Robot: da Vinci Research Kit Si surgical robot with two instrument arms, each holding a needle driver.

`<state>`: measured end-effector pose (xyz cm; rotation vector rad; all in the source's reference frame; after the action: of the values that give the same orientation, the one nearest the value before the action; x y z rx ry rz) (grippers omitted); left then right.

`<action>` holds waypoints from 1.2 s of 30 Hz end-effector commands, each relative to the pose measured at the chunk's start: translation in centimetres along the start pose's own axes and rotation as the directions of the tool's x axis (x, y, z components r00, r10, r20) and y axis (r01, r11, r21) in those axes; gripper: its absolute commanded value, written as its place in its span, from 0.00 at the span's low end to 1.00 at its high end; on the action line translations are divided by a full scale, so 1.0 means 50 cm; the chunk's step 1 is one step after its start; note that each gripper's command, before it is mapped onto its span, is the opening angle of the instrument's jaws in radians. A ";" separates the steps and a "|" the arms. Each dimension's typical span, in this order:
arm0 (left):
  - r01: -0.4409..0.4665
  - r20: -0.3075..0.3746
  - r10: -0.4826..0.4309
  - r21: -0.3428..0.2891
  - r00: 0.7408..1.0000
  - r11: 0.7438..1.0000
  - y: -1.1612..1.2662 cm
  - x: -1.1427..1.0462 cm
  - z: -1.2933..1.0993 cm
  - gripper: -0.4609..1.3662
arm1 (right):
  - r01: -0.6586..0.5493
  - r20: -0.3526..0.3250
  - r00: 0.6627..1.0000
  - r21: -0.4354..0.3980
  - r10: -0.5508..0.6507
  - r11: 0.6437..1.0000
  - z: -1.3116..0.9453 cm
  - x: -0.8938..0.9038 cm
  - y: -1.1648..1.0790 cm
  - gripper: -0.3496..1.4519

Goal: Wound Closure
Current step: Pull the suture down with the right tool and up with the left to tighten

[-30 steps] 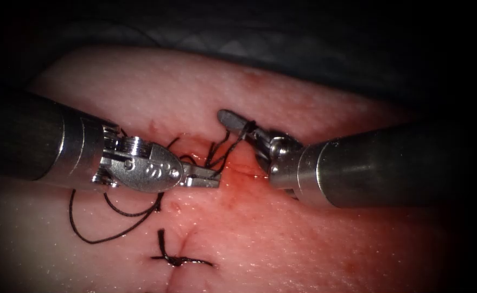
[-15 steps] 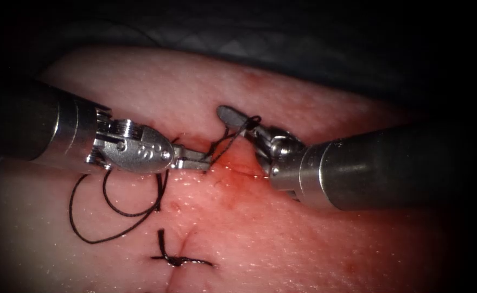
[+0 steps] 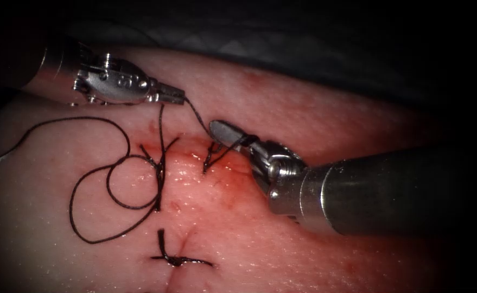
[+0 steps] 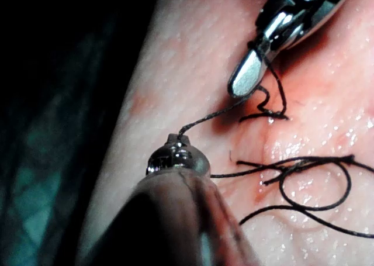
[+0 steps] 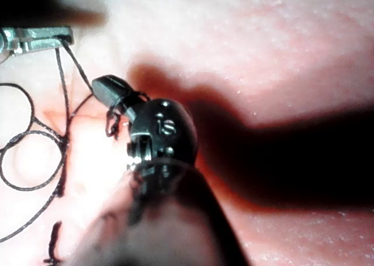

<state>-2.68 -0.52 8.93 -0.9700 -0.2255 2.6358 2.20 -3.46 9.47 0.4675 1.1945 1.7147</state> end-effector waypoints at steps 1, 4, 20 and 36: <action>0.006 0.001 -0.006 -0.010 1.000 1.000 -0.0014 -0.0002 0.0005 0.06 | 0.007 0.003 1.000 0.004 -0.007 1.000 -0.0003 -0.0003 -0.0002 0.00; 0.018 0.005 -0.018 -0.009 1.000 1.000 -0.0061 -0.0004 0.0023 0.06 | 0.014 0.014 1.000 0.019 -0.014 1.000 -0.0008 -0.0010 -0.0006 0.00; 0.057 -0.010 -0.057 0.025 0.998 0.998 -0.0295 0.0021 0.0087 0.06 | 0.171 0.092 0.980 0.058 -0.175 0.984 -0.0031 -0.0049 -0.0002 0.00; 0.077 -0.039 -0.075 0.057 0.996 0.995 -0.0411 0.0029 0.0161 0.06 | 0.172 0.191 0.961 0.159 -0.201 0.972 -0.0050 -0.0082 -0.0028 0.00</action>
<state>-2.83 1.47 10.00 -0.9703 -0.1623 2.5407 2.29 -3.95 9.31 0.5895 1.1691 1.3917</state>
